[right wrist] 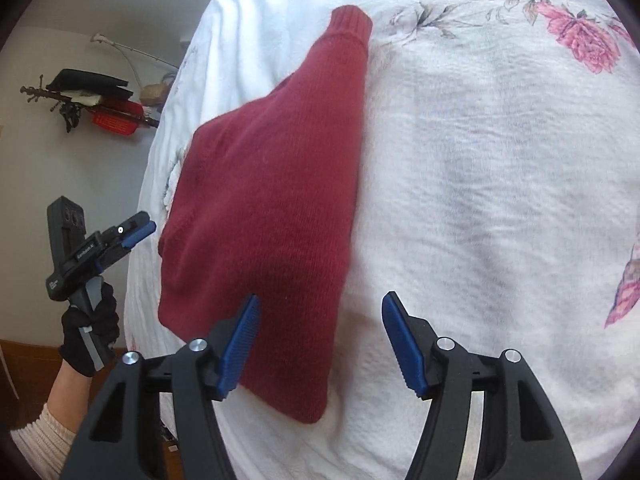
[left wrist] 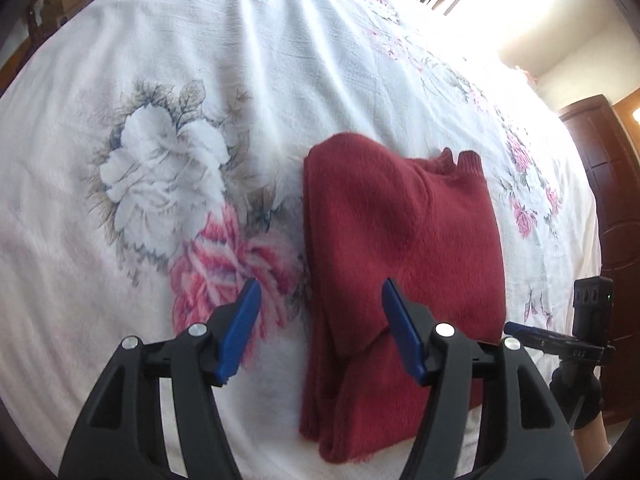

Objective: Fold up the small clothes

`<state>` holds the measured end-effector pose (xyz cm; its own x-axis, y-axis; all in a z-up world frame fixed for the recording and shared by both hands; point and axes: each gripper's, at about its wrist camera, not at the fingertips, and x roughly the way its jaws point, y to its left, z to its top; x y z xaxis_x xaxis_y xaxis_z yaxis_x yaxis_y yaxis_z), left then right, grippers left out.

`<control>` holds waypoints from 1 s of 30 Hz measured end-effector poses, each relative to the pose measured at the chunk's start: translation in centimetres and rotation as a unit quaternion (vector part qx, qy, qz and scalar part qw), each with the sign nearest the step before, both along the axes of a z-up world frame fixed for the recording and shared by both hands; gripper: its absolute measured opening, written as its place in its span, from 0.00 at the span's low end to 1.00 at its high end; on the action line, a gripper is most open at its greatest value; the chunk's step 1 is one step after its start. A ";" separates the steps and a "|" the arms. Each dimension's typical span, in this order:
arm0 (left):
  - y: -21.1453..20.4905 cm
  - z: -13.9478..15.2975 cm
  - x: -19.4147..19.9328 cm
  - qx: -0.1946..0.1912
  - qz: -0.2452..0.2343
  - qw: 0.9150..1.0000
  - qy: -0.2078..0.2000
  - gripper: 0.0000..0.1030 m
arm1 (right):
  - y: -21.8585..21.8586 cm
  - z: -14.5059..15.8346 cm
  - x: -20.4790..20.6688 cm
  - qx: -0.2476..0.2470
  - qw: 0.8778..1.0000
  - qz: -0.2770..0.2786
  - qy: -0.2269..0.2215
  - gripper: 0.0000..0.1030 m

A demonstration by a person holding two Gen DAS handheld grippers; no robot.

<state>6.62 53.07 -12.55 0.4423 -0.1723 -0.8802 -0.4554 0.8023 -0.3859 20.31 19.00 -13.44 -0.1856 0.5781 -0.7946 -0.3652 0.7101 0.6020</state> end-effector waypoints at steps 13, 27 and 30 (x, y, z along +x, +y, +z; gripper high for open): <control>1.2 -1.6 6.1 -0.027 0.034 0.998 -0.038 0.08 | 1.9 -1.1 0.5 0.008 1.000 0.002 0.000 0.63; 1.7 -2.8 3.2 -0.076 0.015 0.997 -0.019 0.50 | 1.9 -0.6 1.3 0.013 1.000 0.012 -0.007 0.65; 0.8 -3.3 1.9 -0.099 -0.029 0.995 0.002 0.63 | 1.3 -0.2 2.0 0.036 0.999 0.003 0.005 0.67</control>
